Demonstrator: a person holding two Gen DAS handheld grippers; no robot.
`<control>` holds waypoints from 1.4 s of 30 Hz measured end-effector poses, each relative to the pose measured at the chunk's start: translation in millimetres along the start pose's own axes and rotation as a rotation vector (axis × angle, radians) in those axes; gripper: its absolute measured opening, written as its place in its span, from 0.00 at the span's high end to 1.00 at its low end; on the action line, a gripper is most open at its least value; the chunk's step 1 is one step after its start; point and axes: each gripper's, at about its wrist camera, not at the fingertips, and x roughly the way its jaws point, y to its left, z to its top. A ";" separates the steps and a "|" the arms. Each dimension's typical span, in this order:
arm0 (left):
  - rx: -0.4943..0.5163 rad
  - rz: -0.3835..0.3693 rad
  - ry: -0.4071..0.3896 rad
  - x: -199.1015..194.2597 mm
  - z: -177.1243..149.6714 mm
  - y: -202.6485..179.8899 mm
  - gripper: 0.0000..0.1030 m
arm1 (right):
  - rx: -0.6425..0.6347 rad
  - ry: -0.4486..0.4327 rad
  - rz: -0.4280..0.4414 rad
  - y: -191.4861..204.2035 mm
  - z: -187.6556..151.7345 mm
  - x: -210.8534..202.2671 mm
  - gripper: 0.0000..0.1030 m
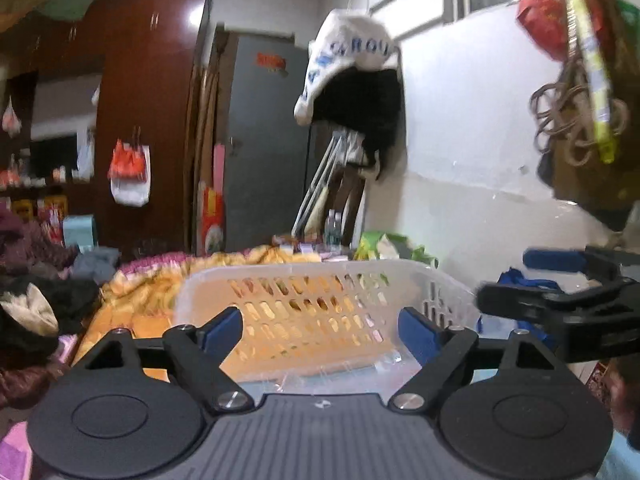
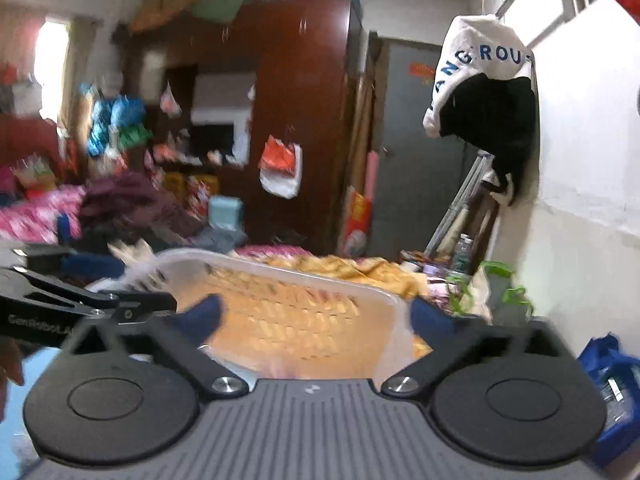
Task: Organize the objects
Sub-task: 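Lower both bags into the white basket and open both tools, then grasp a clear packet with the left tool while the right tool grasps the white text box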
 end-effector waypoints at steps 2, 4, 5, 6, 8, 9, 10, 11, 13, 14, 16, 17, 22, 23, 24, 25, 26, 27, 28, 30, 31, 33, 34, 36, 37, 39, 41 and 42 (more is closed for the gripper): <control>0.031 0.015 -0.022 -27.4 -11.8 -5.5 0.15 | 0.040 -0.003 0.080 -8.0 -15.6 -26.0 0.00; 0.052 0.026 -0.029 -60.8 -36.8 -11.6 0.15 | 0.065 -0.013 0.089 -11.7 -40.1 -54.5 0.00; 0.054 0.027 -0.035 -72.5 -47.3 -13.7 0.15 | 0.072 -0.028 0.089 -12.2 -58.4 -71.4 0.00; 0.064 0.028 -0.045 -87.2 -63.2 -17.6 0.15 | 0.070 -0.024 0.089 -10.2 -72.3 -82.7 0.00; 0.072 0.040 -0.068 -104.7 -84.5 -22.1 0.15 | 0.086 -0.013 0.086 -6.6 -101.8 -102.5 0.00; 0.088 0.043 -0.074 -112.0 -96.6 -26.1 0.15 | 0.096 -0.005 0.084 -4.5 -115.9 -110.6 0.00; 0.095 0.039 -0.073 -113.3 -100.4 -28.4 0.15 | 0.109 -0.012 0.086 -3.4 -128.5 -117.2 0.00; 0.088 0.030 -0.063 -114.4 -105.9 -29.1 0.15 | 0.129 -0.016 0.085 -4.5 -135.0 -119.1 0.00; 0.045 0.002 -0.045 -111.5 -107.6 -25.4 0.15 | 0.162 0.004 0.092 -6.1 -141.6 -117.5 0.00; 0.032 -0.013 -0.038 -108.1 -107.6 -23.2 0.15 | 0.155 0.016 0.100 -6.2 -140.6 -114.6 0.00; 0.021 -0.007 -0.019 -102.5 -108.2 -17.9 0.15 | 0.152 0.023 0.095 -8.5 -137.3 -109.3 0.00; 0.004 0.003 -0.016 -99.0 -106.3 -13.4 0.15 | 0.158 0.016 0.098 -10.5 -134.6 -108.1 0.00; -0.087 0.004 -0.003 -86.0 -95.2 17.2 0.15 | 0.178 0.008 0.055 -27.7 -124.0 -101.6 0.17; -0.097 0.000 0.009 -81.6 -91.9 23.1 0.15 | 0.195 0.018 0.047 -33.2 -122.3 -96.9 0.22; -0.096 0.004 0.018 -77.4 -90.2 26.6 0.15 | 0.216 0.034 0.049 -39.0 -120.6 -92.0 0.30; -0.096 0.013 0.026 -74.0 -89.5 29.8 0.15 | 0.223 0.051 0.057 -42.2 -119.6 -87.8 0.31; -0.098 0.020 0.033 -70.9 -89.2 32.3 0.15 | 0.220 0.066 0.058 -43.3 -119.7 -83.8 0.31; -0.103 0.018 0.041 -67.7 -88.9 35.7 0.15 | 0.212 0.079 0.055 -43.7 -120.3 -80.0 0.31; -0.118 0.012 0.045 -64.9 -88.9 39.4 0.15 | 0.209 0.088 0.058 -43.5 -120.6 -76.6 0.31; -0.154 -0.006 0.053 -59.8 -88.2 47.0 0.15 | 0.213 0.104 0.065 -44.8 -120.6 -68.7 0.31; -0.161 -0.019 0.064 -56.3 -87.8 49.3 0.15 | 0.215 0.109 0.064 -45.2 -120.6 -65.2 0.30; -0.155 -0.040 0.091 -48.5 -88.1 49.7 0.15 | 0.238 0.138 0.087 -49.0 -120.7 -57.8 0.30; -0.144 -0.050 0.105 -44.0 -88.0 48.4 0.15 | 0.240 0.143 0.100 -48.4 -121.1 -57.0 0.30; -0.119 -0.062 0.125 -37.4 -89.4 44.7 0.15 | 0.207 0.143 0.063 -44.0 -121.8 -54.9 0.30; -0.111 -0.062 0.133 -34.6 -90.3 43.3 0.15 | 0.198 0.153 0.053 -42.9 -121.7 -52.9 0.33; -0.105 -0.067 0.156 -28.8 -91.9 41.7 0.15 | 0.193 0.159 0.069 -41.3 -122.6 -52.5 0.45; -0.107 -0.077 0.163 -27.0 -94.1 41.8 0.15 | 0.181 0.162 0.061 -39.2 -123.5 -53.1 0.53; -0.102 -0.088 0.169 -26.3 -94.5 41.4 0.16 | 0.178 0.159 0.055 -38.8 -123.8 -54.1 0.57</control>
